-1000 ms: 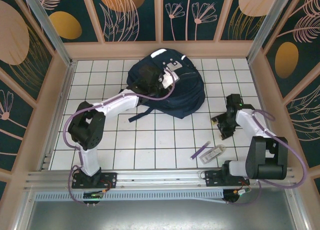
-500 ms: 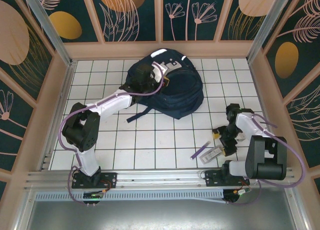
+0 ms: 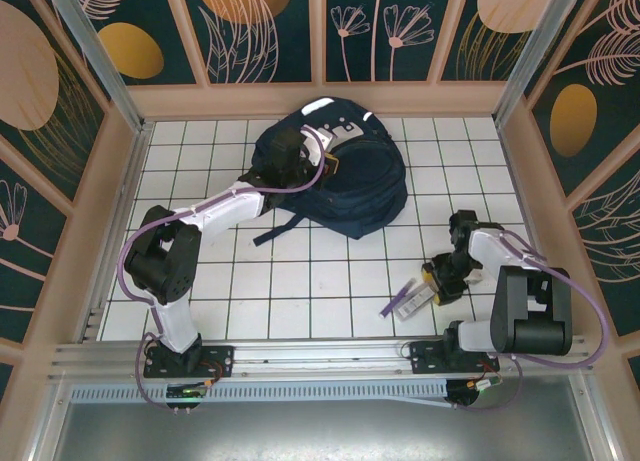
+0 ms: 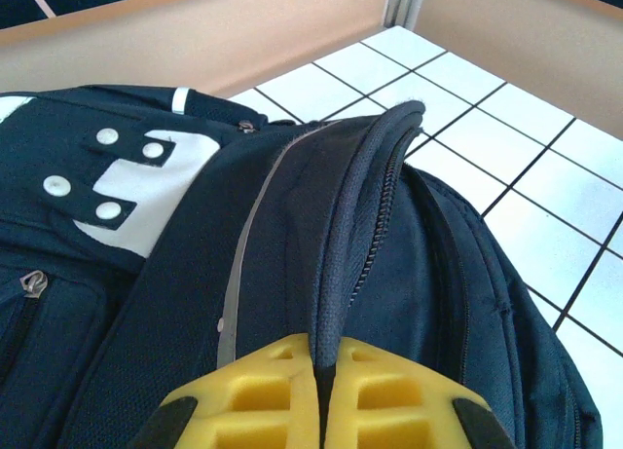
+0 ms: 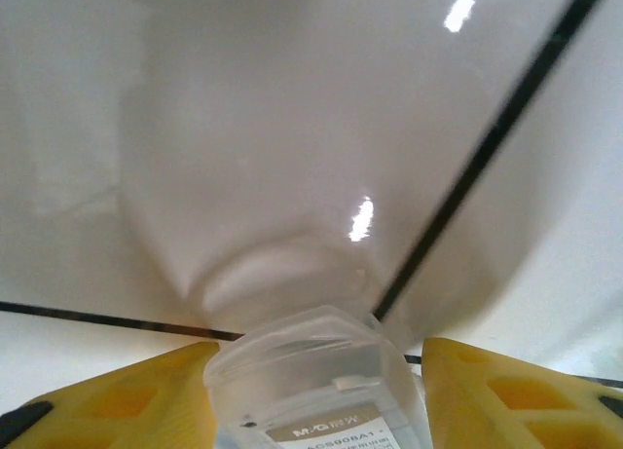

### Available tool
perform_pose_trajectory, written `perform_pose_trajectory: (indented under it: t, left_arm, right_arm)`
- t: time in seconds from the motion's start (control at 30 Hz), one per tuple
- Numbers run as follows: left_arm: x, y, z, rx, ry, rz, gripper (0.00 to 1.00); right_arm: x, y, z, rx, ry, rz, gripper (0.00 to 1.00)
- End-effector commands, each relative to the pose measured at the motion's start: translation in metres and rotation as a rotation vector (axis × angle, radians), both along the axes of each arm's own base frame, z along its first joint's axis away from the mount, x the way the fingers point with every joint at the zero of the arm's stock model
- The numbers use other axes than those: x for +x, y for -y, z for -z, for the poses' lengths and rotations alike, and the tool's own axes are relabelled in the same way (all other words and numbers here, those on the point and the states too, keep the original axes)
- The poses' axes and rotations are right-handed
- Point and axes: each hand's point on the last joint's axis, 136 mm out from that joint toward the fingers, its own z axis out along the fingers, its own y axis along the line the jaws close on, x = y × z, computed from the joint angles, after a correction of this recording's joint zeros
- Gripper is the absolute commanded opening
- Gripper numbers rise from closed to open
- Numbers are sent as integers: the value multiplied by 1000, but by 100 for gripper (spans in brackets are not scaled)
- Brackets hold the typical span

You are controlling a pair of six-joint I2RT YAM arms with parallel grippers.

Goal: Pack books, pencil case, and school supplies into a backpack

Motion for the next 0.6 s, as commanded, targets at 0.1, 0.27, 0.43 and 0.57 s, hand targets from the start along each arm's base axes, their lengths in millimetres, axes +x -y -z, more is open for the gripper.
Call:
perform_pose_trajectory:
  t: [0.1, 0.27, 0.43, 0.57]
  left_arm:
    - [-4, -2, -25, -53, 51, -3, 0]
    - [-6, -4, -22, -51, 47, -1, 0]
    - [-11, -4, -19, -26, 55, 22, 0]
    - [-11, -3, -10, -7, 35, 36, 0]
  right_arm:
    - [37, 7, -14, -40, 113, 18, 53]
    - [58, 39, -15, -135, 154, 33, 53]
    - [86, 54, -12, -140, 224, 20, 57]
    - [82, 43, -3, -84, 173, -4, 72]
